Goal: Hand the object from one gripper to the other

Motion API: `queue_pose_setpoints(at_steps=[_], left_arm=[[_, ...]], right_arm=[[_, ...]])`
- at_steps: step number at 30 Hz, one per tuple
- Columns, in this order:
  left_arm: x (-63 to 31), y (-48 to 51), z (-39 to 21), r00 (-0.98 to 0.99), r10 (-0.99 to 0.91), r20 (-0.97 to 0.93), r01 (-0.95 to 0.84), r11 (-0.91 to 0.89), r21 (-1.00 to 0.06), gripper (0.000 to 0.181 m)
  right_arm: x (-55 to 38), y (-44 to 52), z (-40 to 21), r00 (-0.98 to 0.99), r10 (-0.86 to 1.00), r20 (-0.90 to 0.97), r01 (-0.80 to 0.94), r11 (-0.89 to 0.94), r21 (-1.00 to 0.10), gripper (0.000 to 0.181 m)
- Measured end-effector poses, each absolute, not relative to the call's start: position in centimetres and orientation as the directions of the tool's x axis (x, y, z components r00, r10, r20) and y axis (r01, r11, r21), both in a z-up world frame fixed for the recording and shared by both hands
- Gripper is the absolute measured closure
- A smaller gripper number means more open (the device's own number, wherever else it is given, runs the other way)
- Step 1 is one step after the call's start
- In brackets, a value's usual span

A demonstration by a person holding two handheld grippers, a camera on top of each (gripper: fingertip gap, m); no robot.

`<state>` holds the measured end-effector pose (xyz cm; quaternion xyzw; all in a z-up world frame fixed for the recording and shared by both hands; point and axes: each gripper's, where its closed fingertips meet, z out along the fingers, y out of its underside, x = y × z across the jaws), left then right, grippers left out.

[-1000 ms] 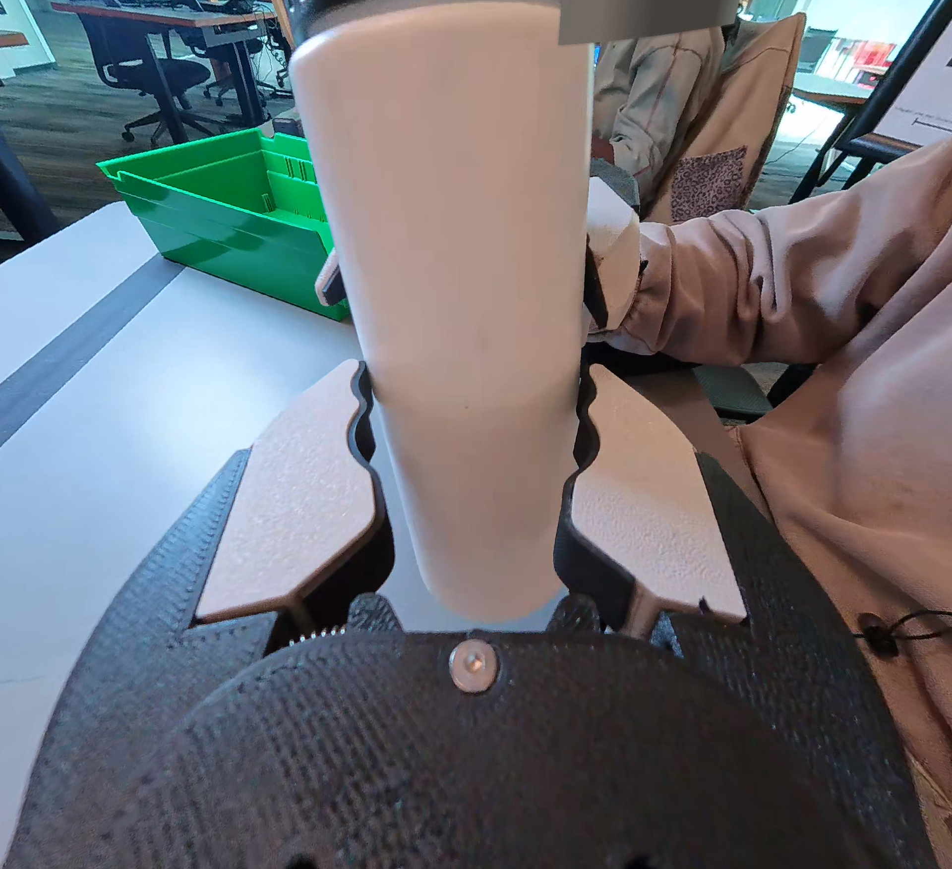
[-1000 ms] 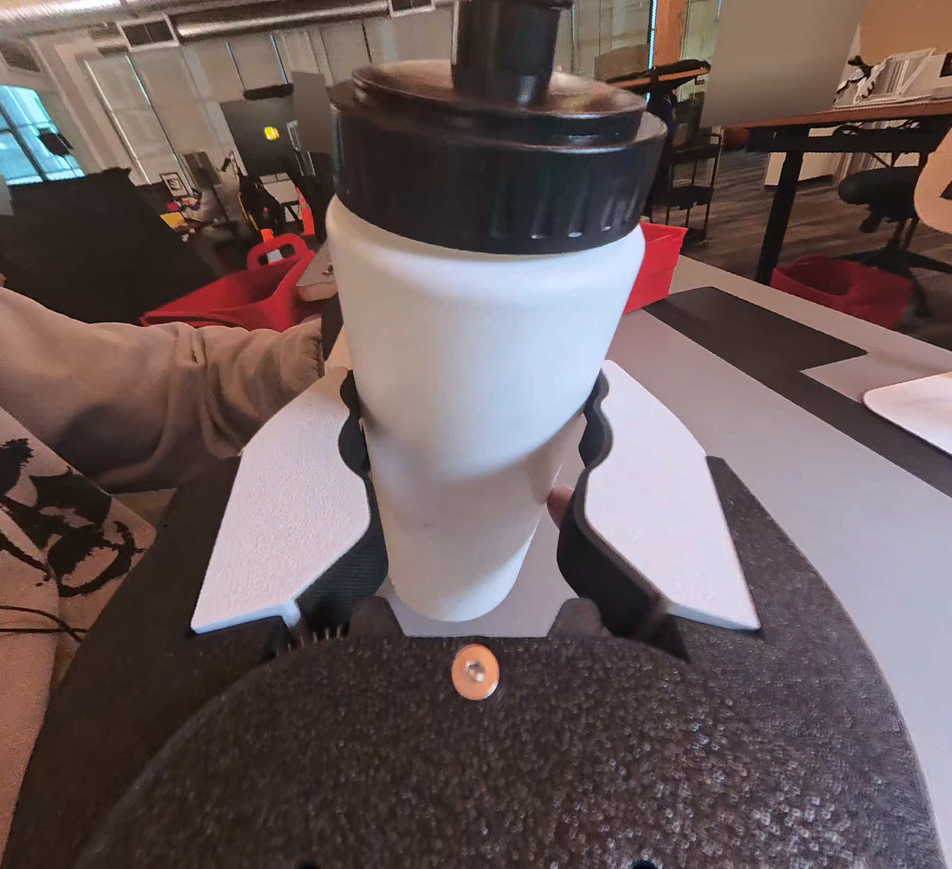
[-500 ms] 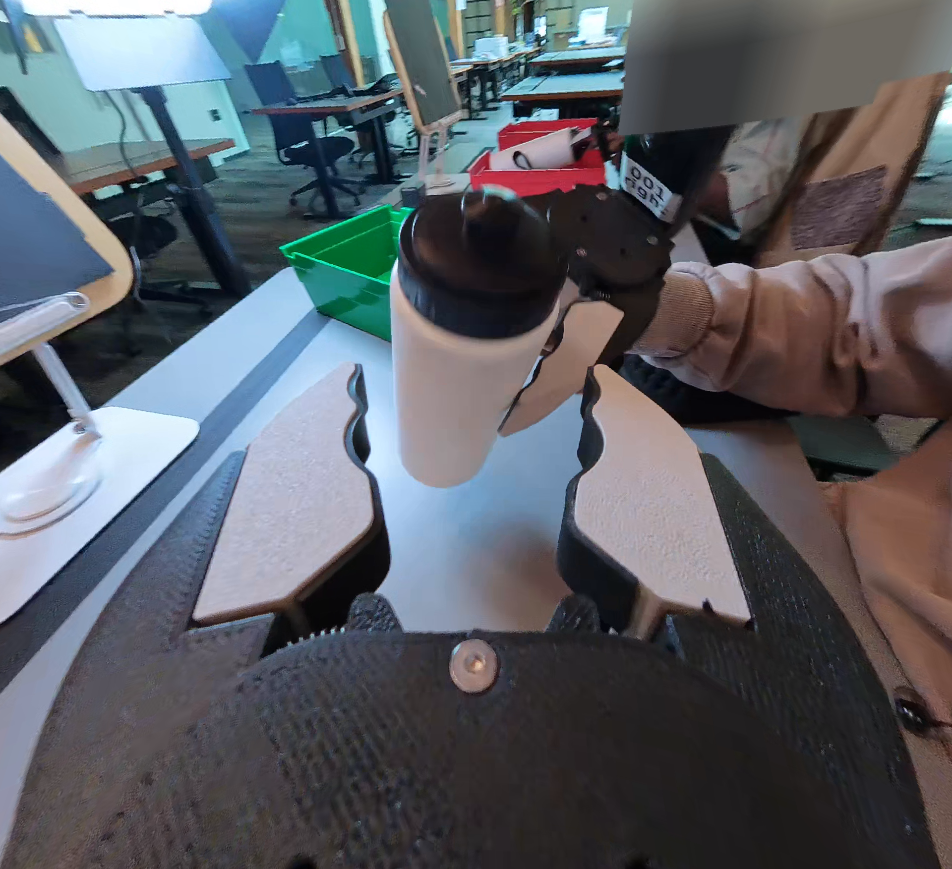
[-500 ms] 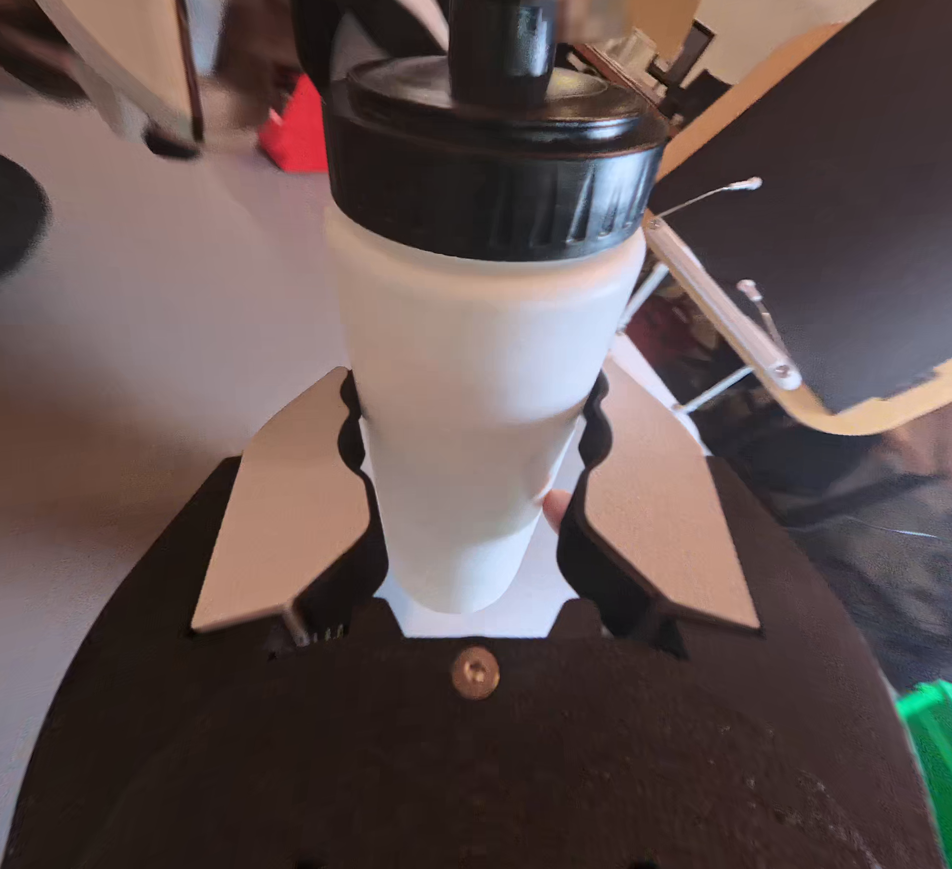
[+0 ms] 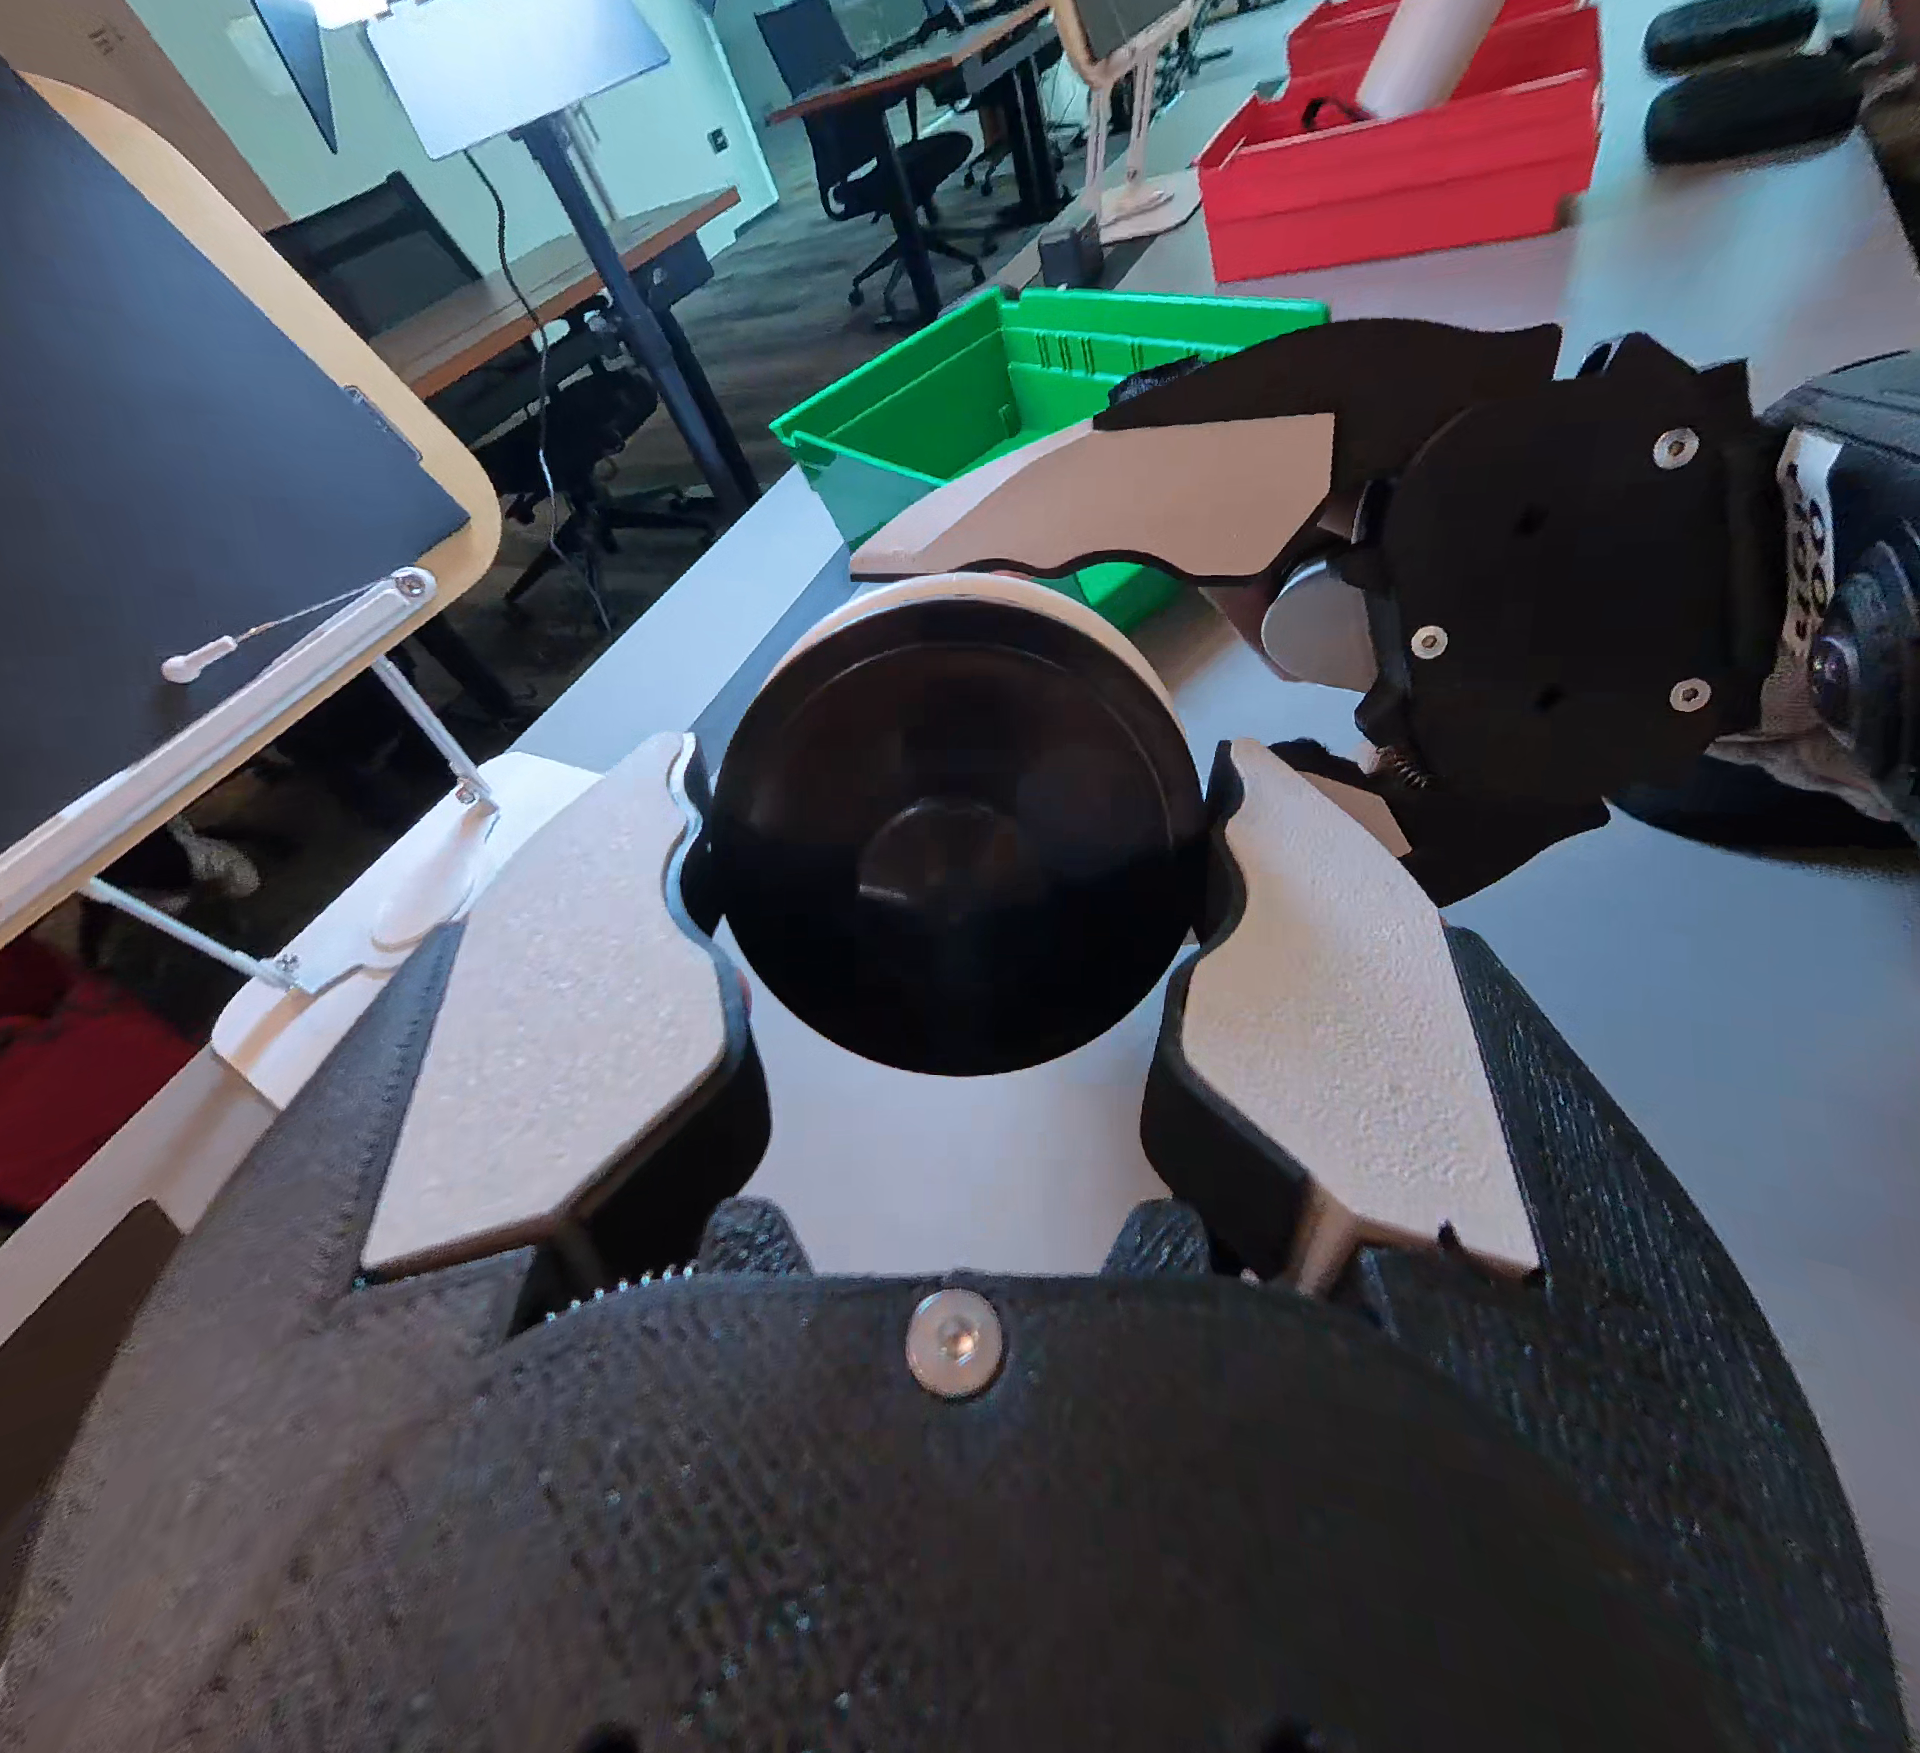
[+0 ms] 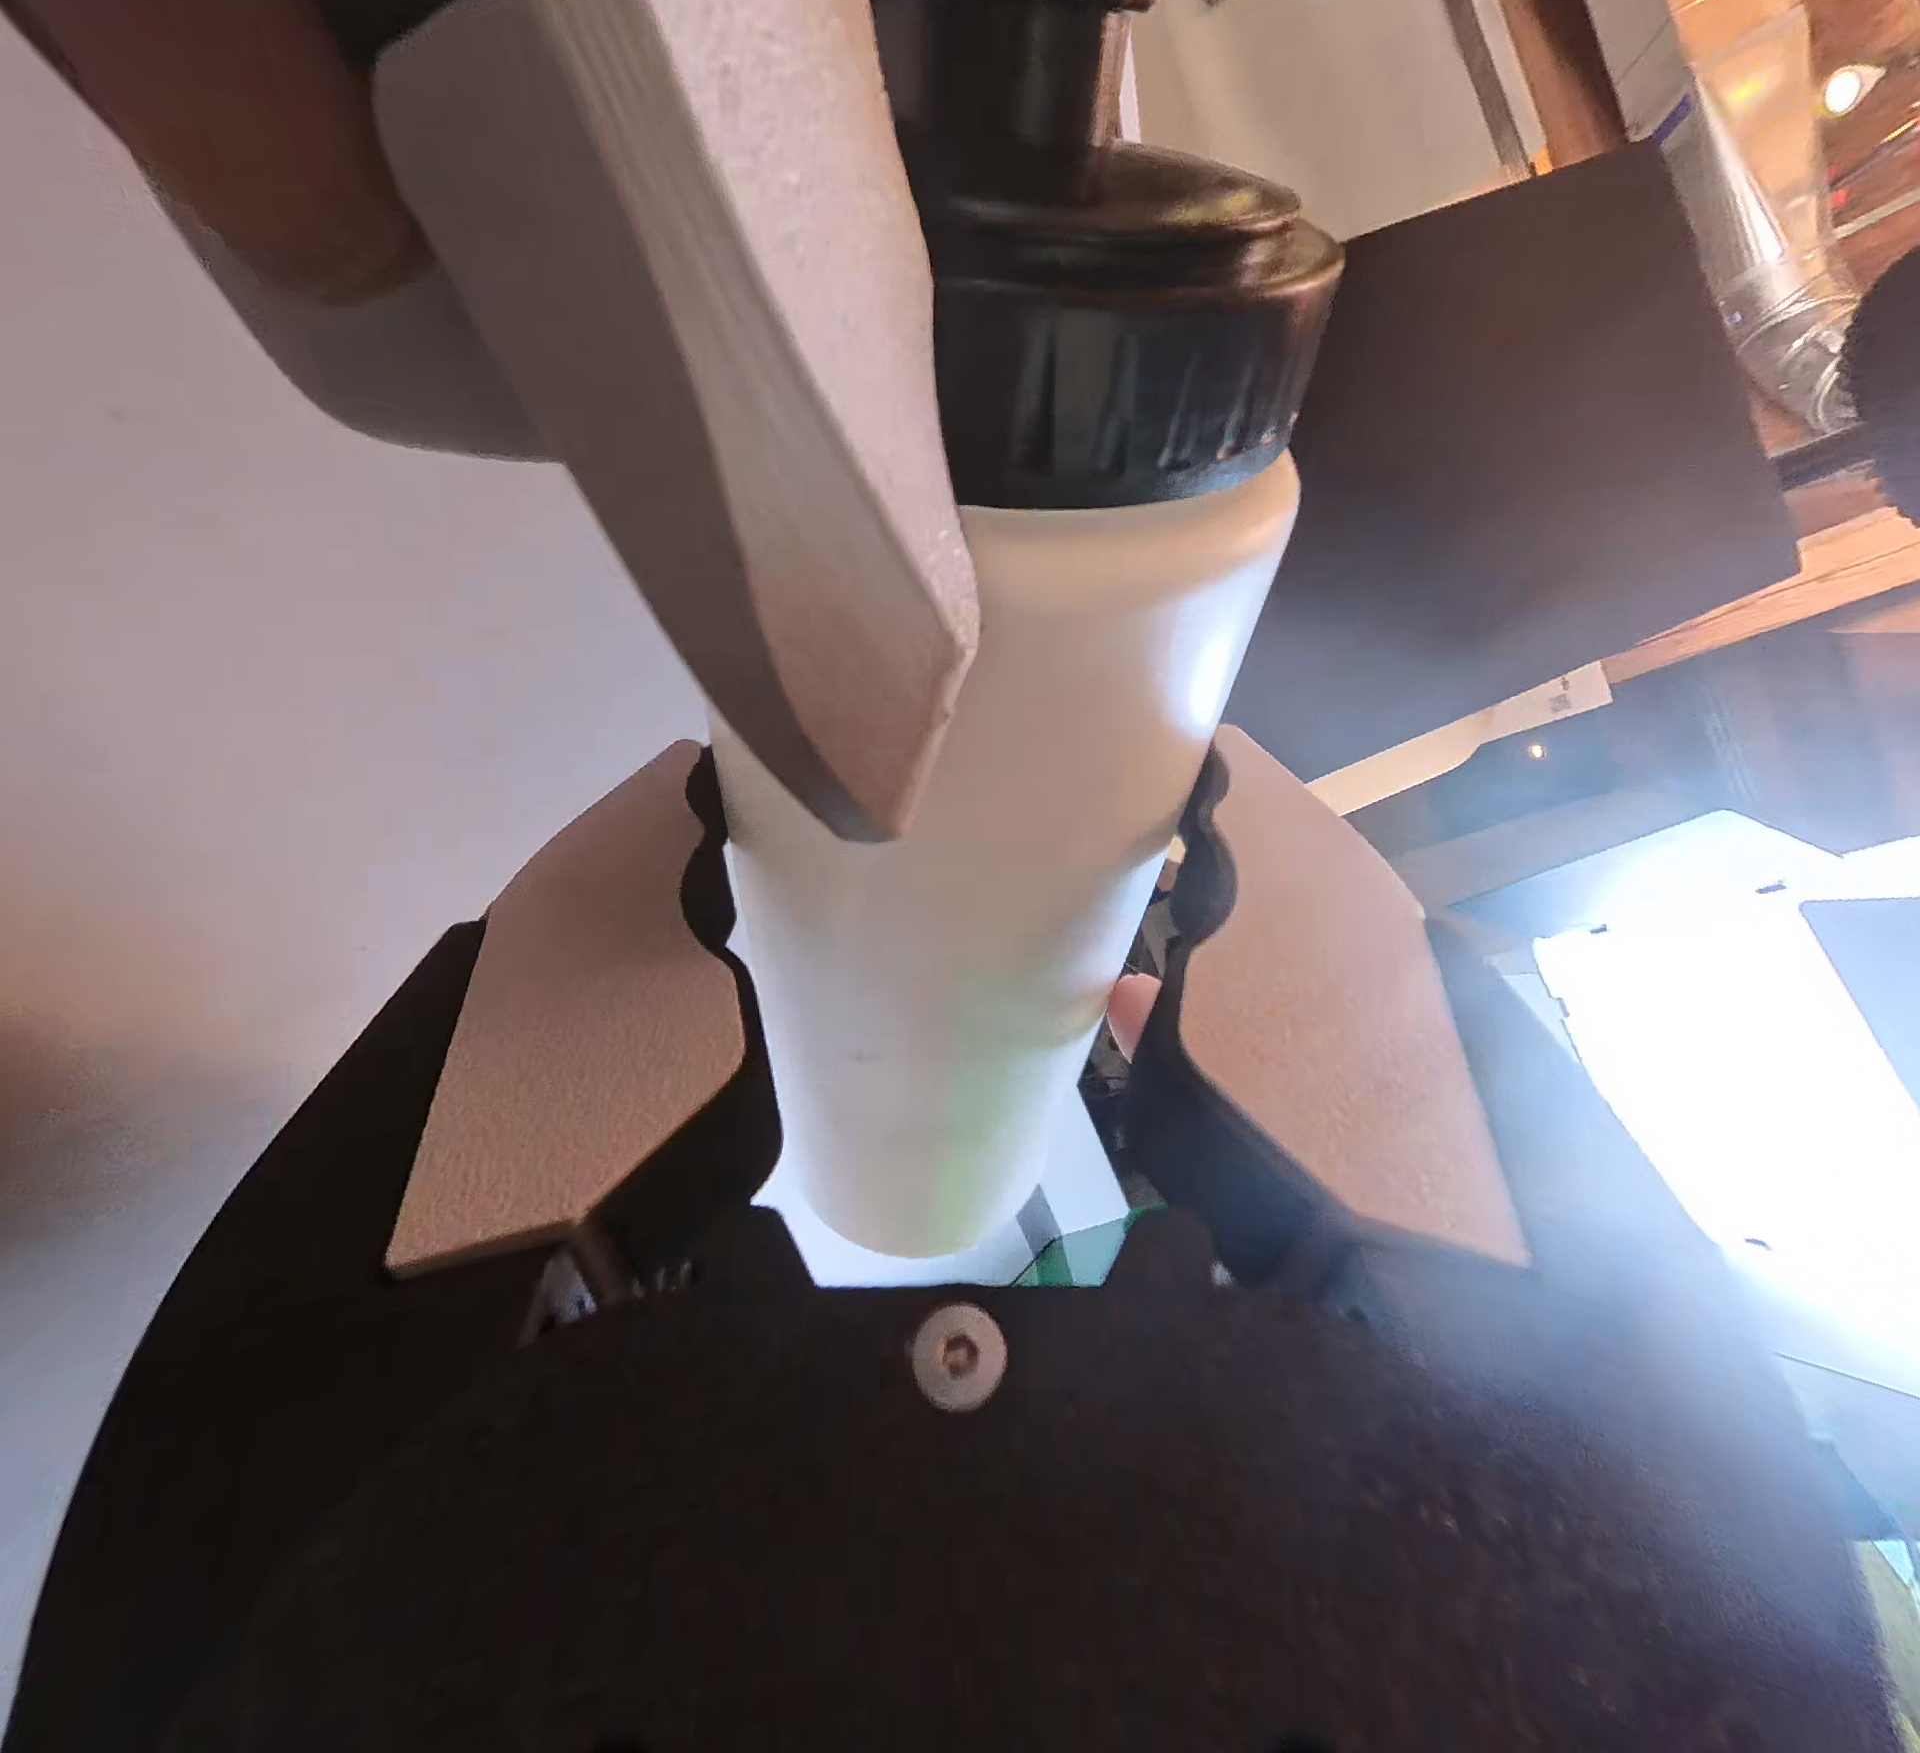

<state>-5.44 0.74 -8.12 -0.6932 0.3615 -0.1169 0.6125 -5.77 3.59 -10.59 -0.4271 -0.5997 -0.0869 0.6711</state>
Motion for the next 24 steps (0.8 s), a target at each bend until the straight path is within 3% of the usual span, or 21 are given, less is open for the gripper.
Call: queue_pose_setpoints(at_steps=[7,11,14,17,21,24], left_arm=[[-6.4,-0.1,-5.0,0.696,-0.694,-0.184,-0.183,0.076,-0.98,0.091],[-9.3,-0.8,-1.4,0.7,-0.708,-0.09,-0.019,0.107,-0.994,0.091],[-12.6,-1.2,1.6,0.693,-0.721,0.025,0.158,0.118,-0.98,0.091],[-15.3,-1.8,3.5,0.629,-0.761,0.157,0.348,0.095,-0.933,0.092],[-16.0,-2.0,4.1,0.572,-0.792,0.212,0.431,0.07,-0.9,0.093],[-15.3,-2.4,4.3,0.532,-0.816,0.224,0.457,0.055,-0.888,0.093]], right_arm=[[-5.4,2.3,-7.4,0.34,0.351,0.872,0.556,0.673,-0.488,0.095],[-2.9,2.2,-3.4,0.455,0.524,0.721,0.372,0.624,-0.688,0.087],[-0.1,3.2,-1.1,0.457,0.761,0.459,0.13,0.454,-0.882,0.087],[1.2,4.4,-1.6,0.308,0.937,0.164,-0.035,0.183,-0.982,0.09],[-1.4,4.0,-8.1,0.049,0.998,-0.04,0.1,-0.045,-0.994,0.082],[-4.4,0.9,-11.6,-0.126,0.986,-0.105,0.194,-0.08,-0.978,0.076]])
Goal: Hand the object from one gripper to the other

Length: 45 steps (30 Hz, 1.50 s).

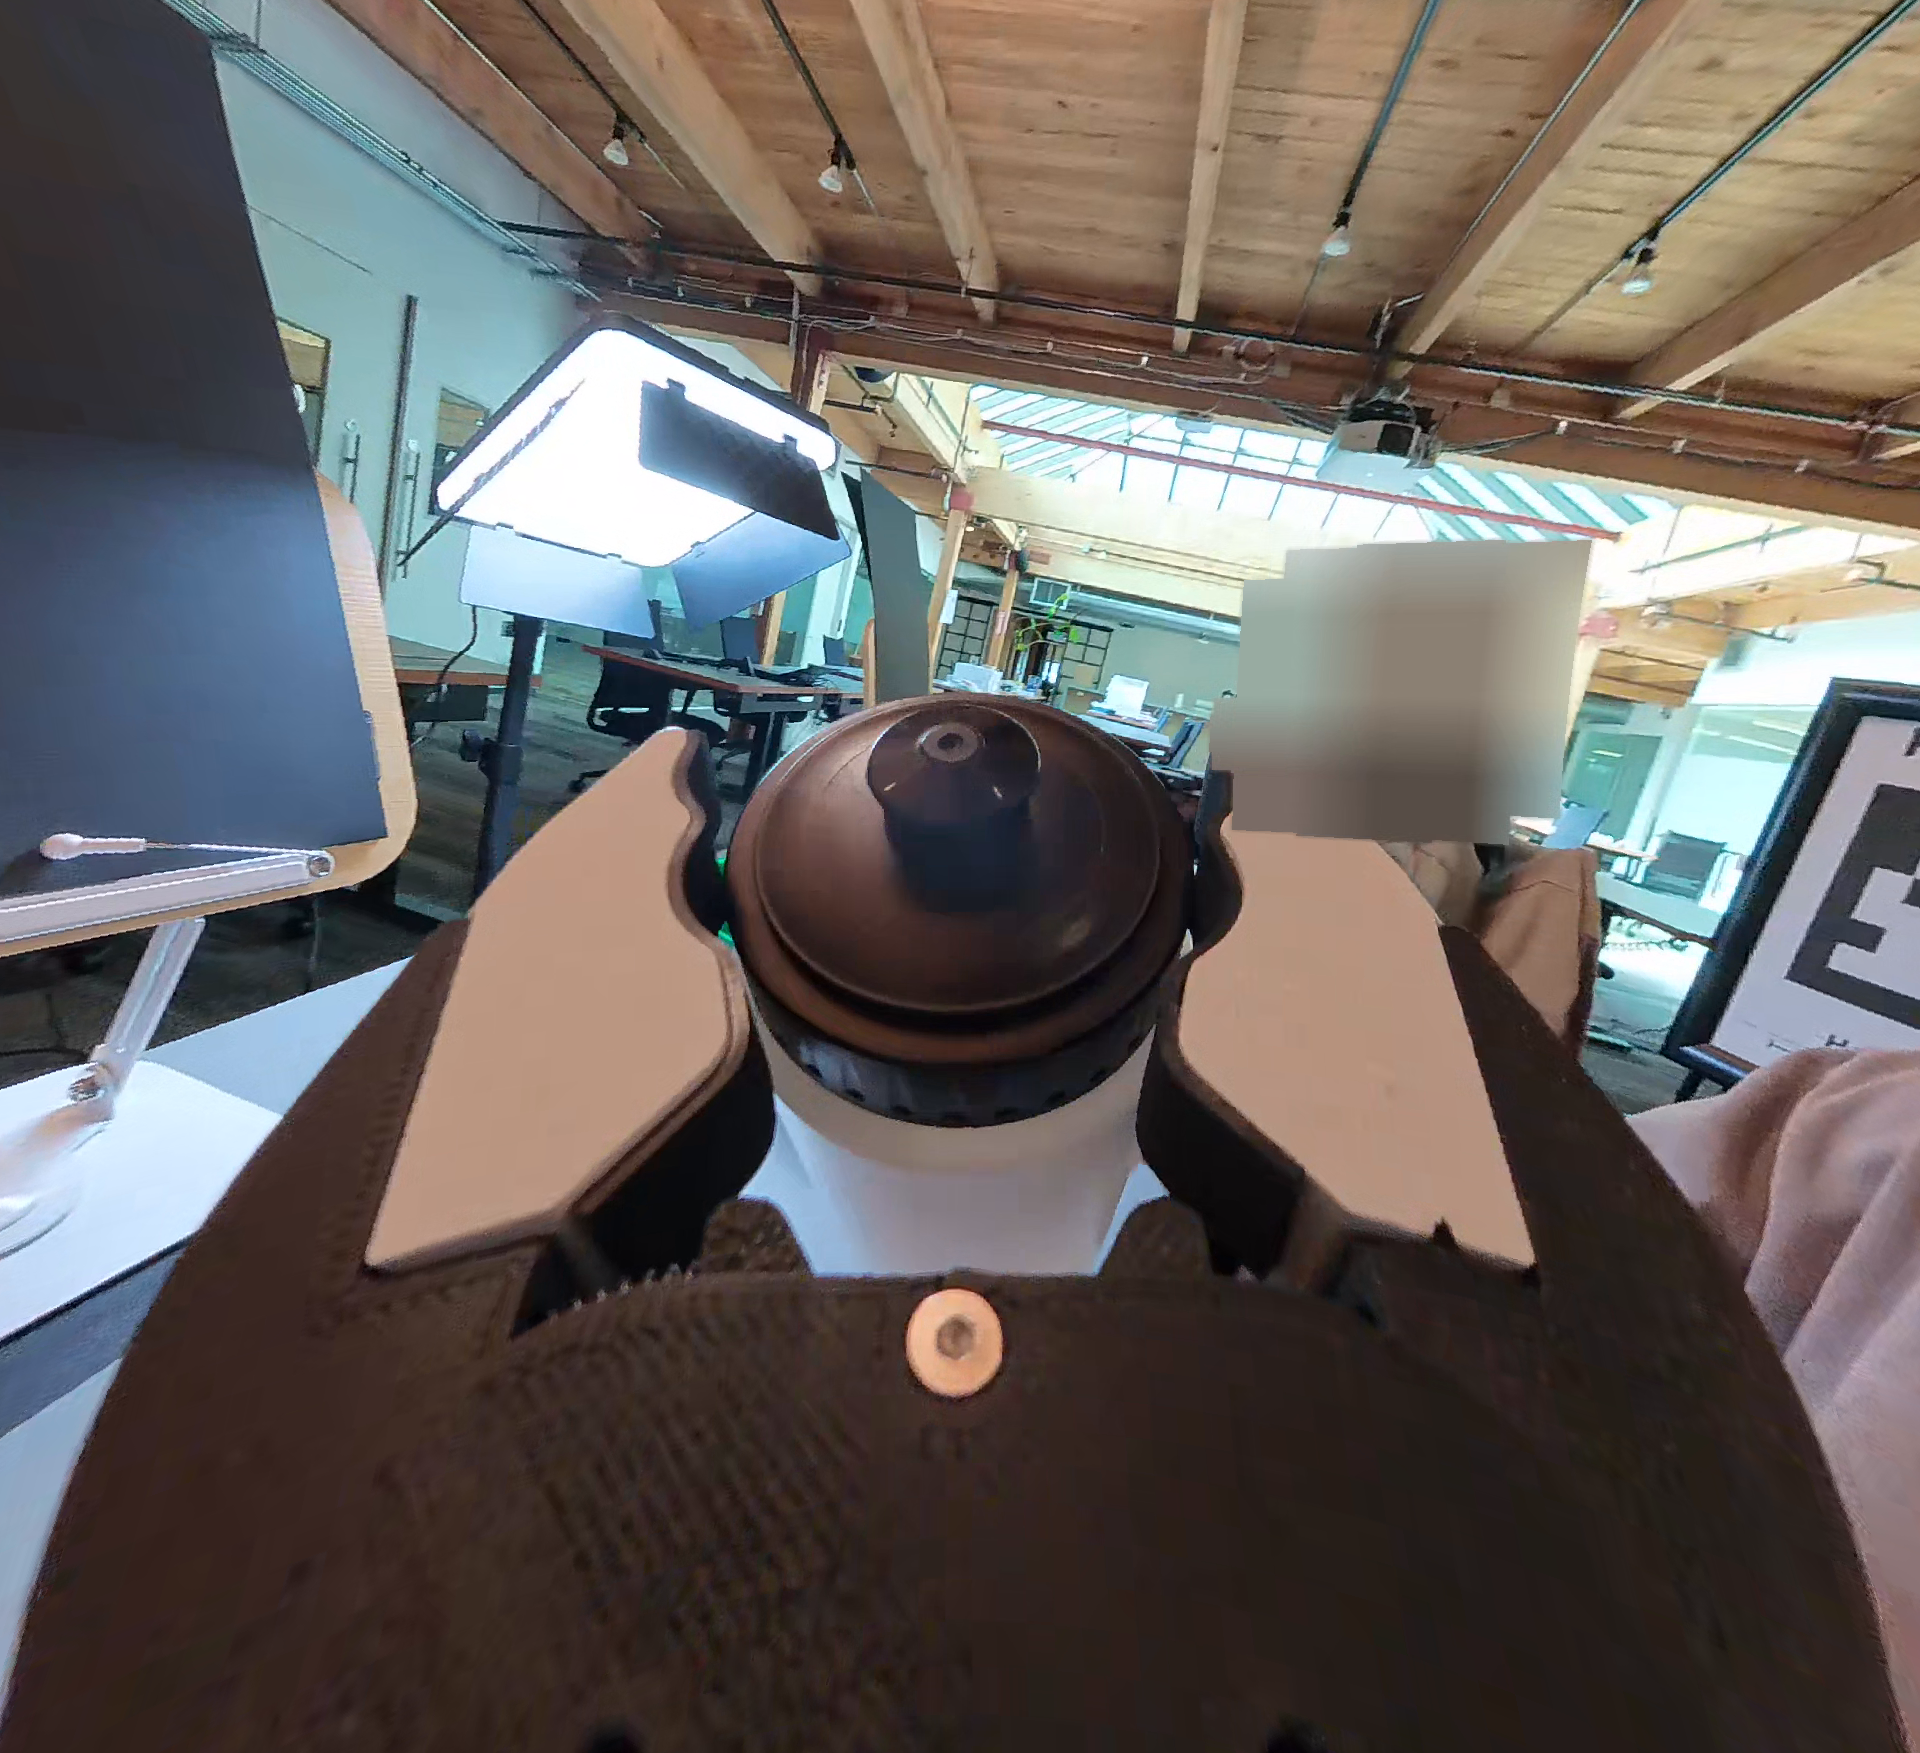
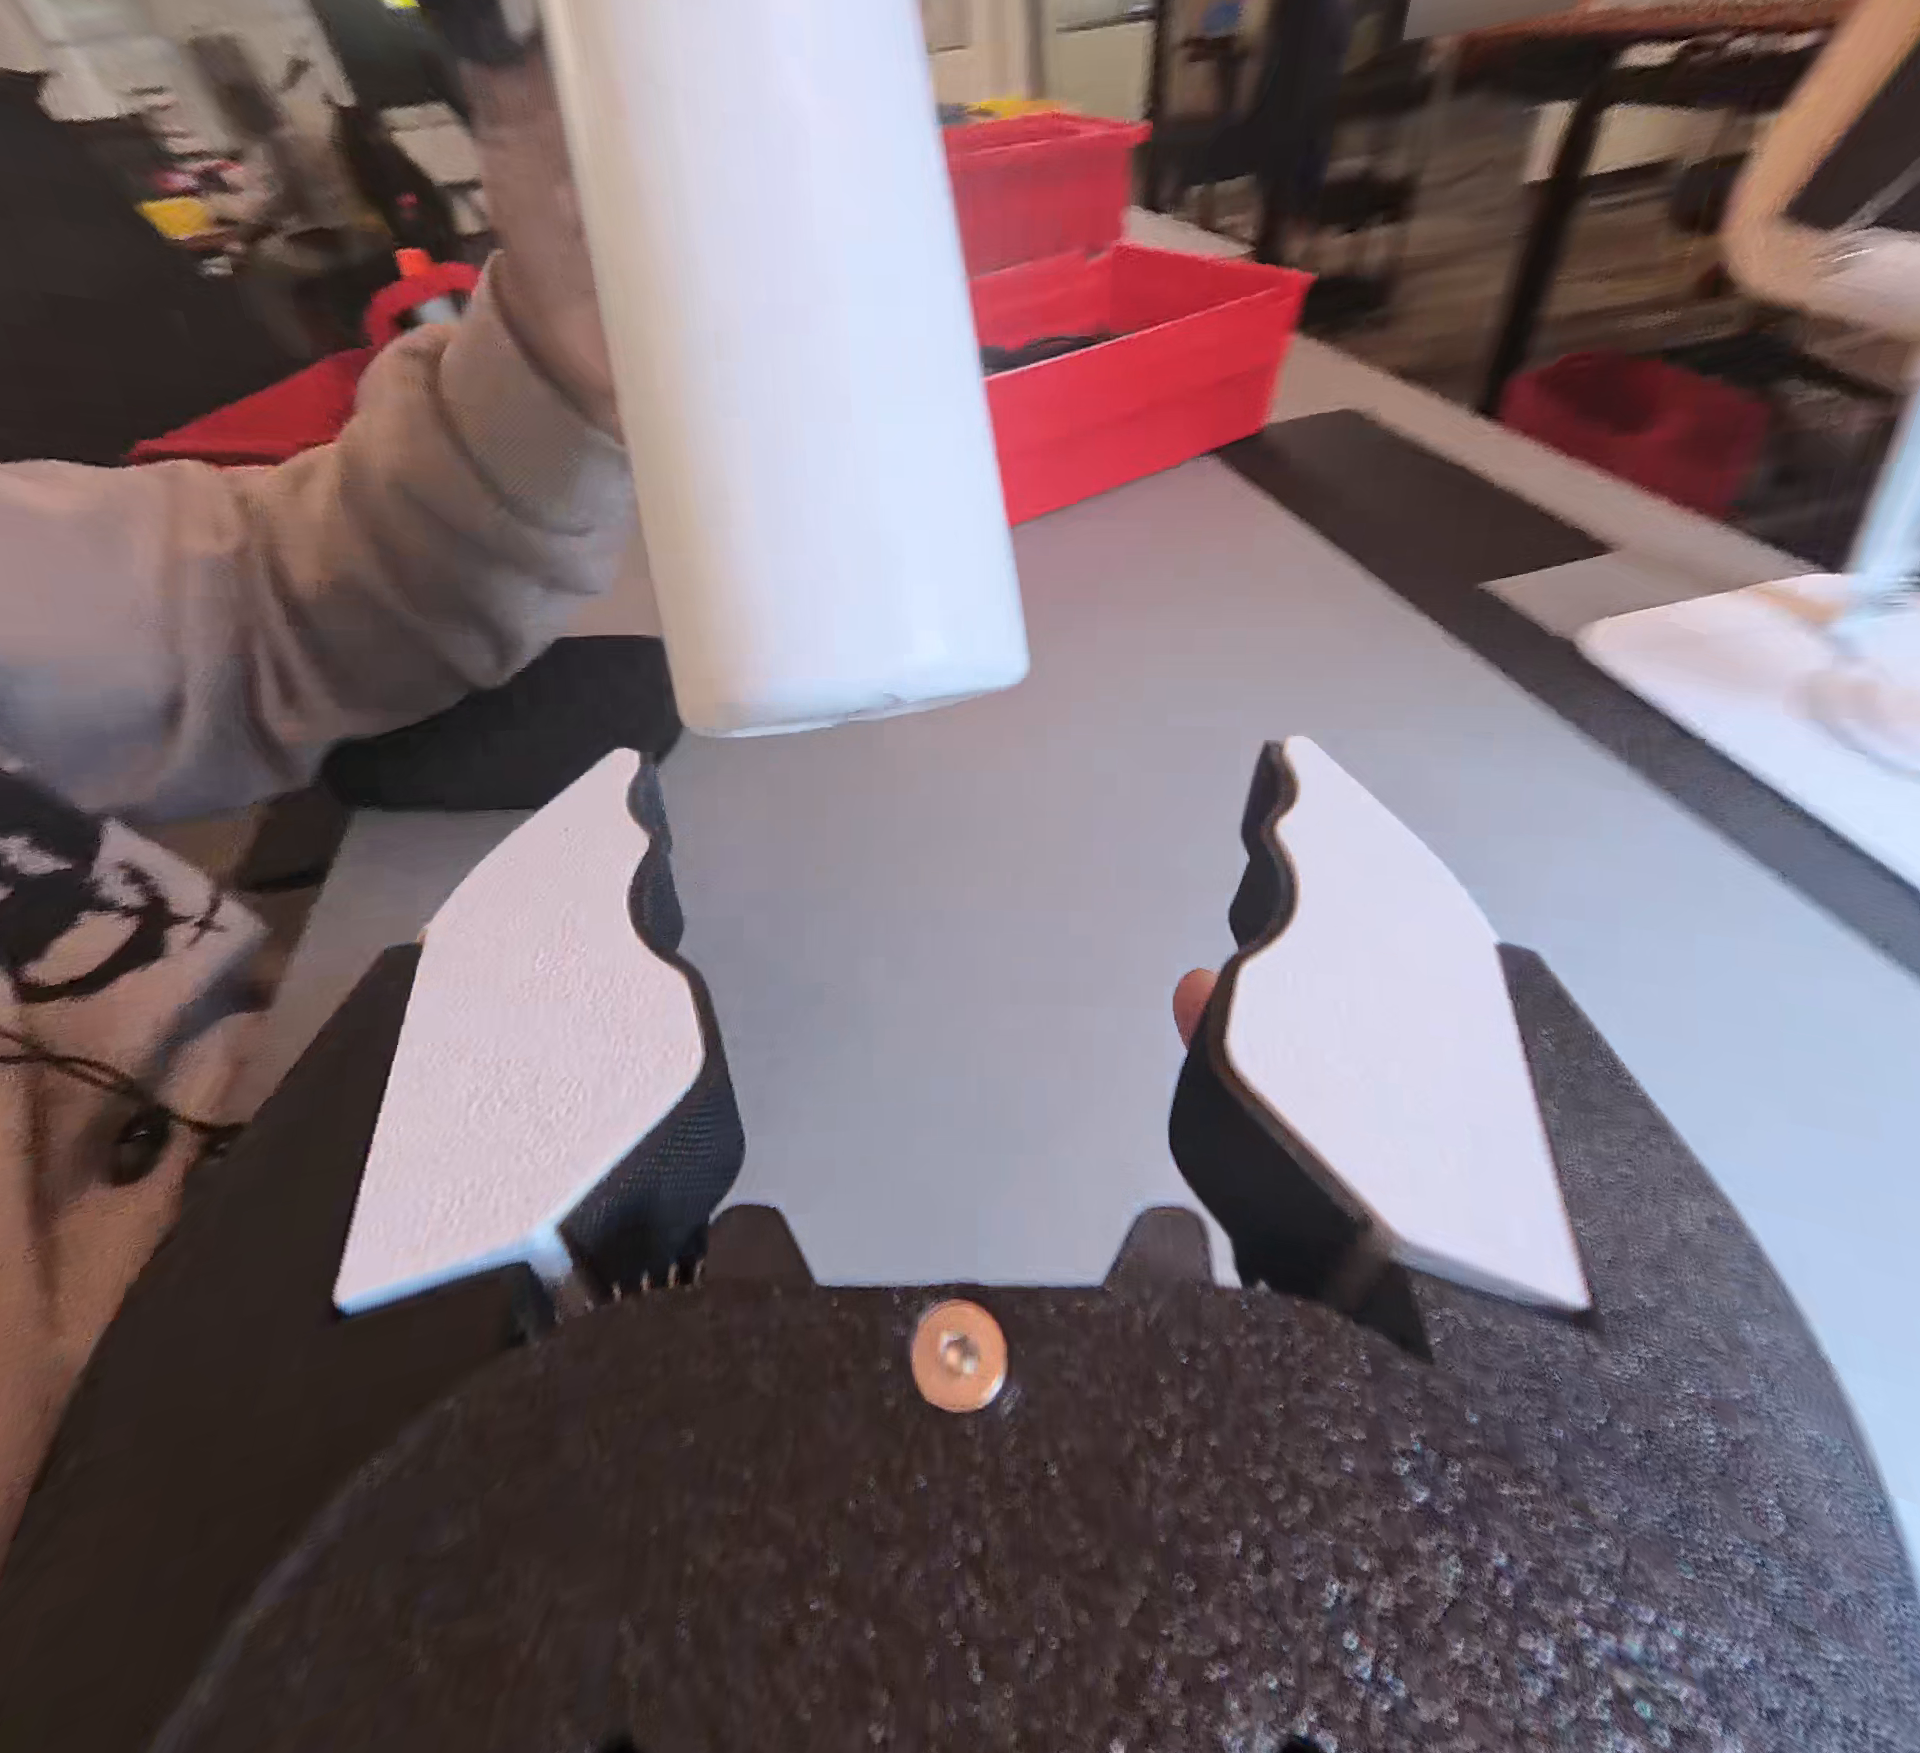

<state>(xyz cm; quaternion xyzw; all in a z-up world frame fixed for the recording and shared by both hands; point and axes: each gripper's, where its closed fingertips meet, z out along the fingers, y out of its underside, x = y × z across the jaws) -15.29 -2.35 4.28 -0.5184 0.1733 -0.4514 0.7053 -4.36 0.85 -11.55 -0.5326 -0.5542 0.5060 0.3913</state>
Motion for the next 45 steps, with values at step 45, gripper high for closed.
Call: queue_pose_setpoints(at_steps=[45], left_arm=[[-6.0,-0.8,-10.4,0.564,-0.819,-0.103,-0.275,-0.068,-0.959,0.087]], right_arm=[[-5.3,-0.3,0.1,-0.161,0.958,0.237,0.389,0.283,-0.877,0.079]])
